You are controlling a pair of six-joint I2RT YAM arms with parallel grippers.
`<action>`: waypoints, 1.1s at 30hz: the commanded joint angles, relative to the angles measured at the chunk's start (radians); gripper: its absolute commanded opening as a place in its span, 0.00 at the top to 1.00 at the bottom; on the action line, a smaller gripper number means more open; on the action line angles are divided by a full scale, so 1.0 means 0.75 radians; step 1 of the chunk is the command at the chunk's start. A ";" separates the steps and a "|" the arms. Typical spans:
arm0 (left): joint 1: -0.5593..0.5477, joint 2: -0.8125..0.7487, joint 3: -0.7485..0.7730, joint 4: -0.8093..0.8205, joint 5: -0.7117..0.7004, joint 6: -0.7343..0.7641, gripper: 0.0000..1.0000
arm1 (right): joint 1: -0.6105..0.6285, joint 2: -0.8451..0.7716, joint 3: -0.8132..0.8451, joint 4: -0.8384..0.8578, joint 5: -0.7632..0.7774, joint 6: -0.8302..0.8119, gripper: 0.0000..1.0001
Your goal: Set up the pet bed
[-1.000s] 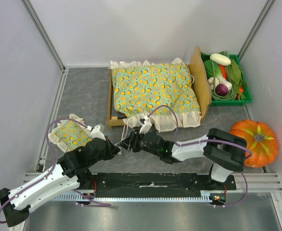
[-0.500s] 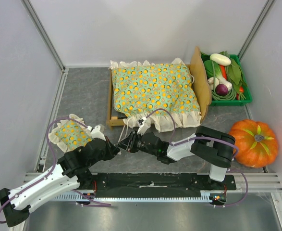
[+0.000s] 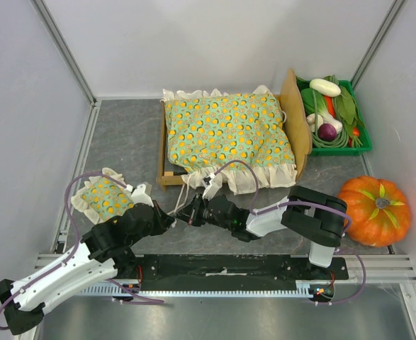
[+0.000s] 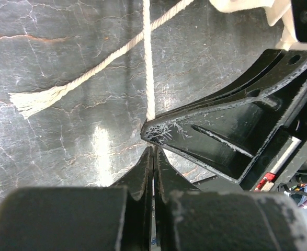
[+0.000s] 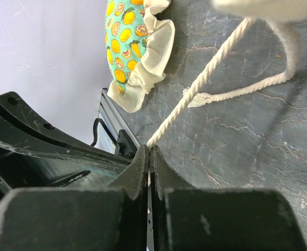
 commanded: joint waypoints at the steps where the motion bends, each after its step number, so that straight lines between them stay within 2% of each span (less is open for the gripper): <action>1: 0.006 -0.042 0.055 -0.010 -0.060 0.058 0.98 | 0.021 -0.002 -0.010 -0.016 0.008 -0.044 1.00; 4: 0.006 -0.056 0.045 -0.012 -0.052 0.052 0.98 | 0.019 -0.004 -0.016 -0.007 0.022 -0.050 1.00; 7: 0.006 -0.061 0.043 -0.031 -0.054 0.039 0.82 | 0.019 -0.015 -0.018 -0.038 0.053 -0.064 1.00; 8: 0.006 -0.061 0.043 -0.029 -0.054 0.043 0.95 | 0.019 -0.017 -0.022 -0.046 0.059 -0.064 1.00; 9: 0.006 -0.063 0.041 -0.031 -0.050 0.041 0.98 | 0.017 -0.019 -0.032 -0.046 0.067 -0.064 1.00; 12: 0.006 -0.057 0.039 -0.029 -0.046 0.041 0.95 | 0.017 -0.023 -0.036 -0.038 0.071 -0.064 1.00; 13: 0.006 -0.059 0.039 -0.031 -0.048 0.039 0.89 | 0.017 -0.029 -0.038 -0.040 0.075 -0.066 1.00; 14: 0.006 -0.063 0.043 -0.045 -0.054 0.025 0.73 | 0.017 -0.033 -0.038 -0.048 0.079 -0.070 1.00; 15: 0.006 -0.069 0.047 -0.053 -0.074 0.017 0.66 | 0.017 -0.037 -0.038 -0.056 0.081 -0.075 1.00; 16: 0.004 -0.073 0.055 -0.061 -0.089 0.013 0.65 | 0.017 -0.047 -0.040 -0.071 0.086 -0.083 1.00; 19: 0.006 -0.067 0.082 -0.039 -0.148 0.025 0.46 | 0.017 -0.074 -0.049 -0.158 0.100 -0.134 1.00; 20: 0.006 -0.053 0.100 -0.010 -0.156 0.059 0.33 | 0.019 -0.080 -0.051 -0.209 0.106 -0.148 1.00; 21: 0.006 0.006 0.112 0.042 -0.183 0.076 0.31 | 0.017 -0.090 -0.063 -0.232 0.122 -0.173 1.00; 24: 0.030 0.143 0.170 0.212 -0.171 0.180 0.30 | 0.017 -0.113 -0.071 -0.312 0.173 -0.228 1.00; 25: 0.043 0.251 0.180 0.269 -0.148 0.209 0.31 | 0.017 -0.119 -0.075 -0.312 0.176 -0.240 1.00; 28: 0.108 0.440 0.217 0.439 -0.052 0.319 0.37 | 0.017 -0.129 -0.069 -0.341 0.202 -0.303 1.00; 29: 0.141 0.473 0.215 0.482 -0.026 0.340 0.42 | 0.015 -0.129 -0.057 -0.343 0.204 -0.320 1.00; 33: 0.184 0.602 0.190 0.681 0.028 0.422 0.49 | 0.009 -0.117 -0.051 -0.320 0.204 -0.351 1.00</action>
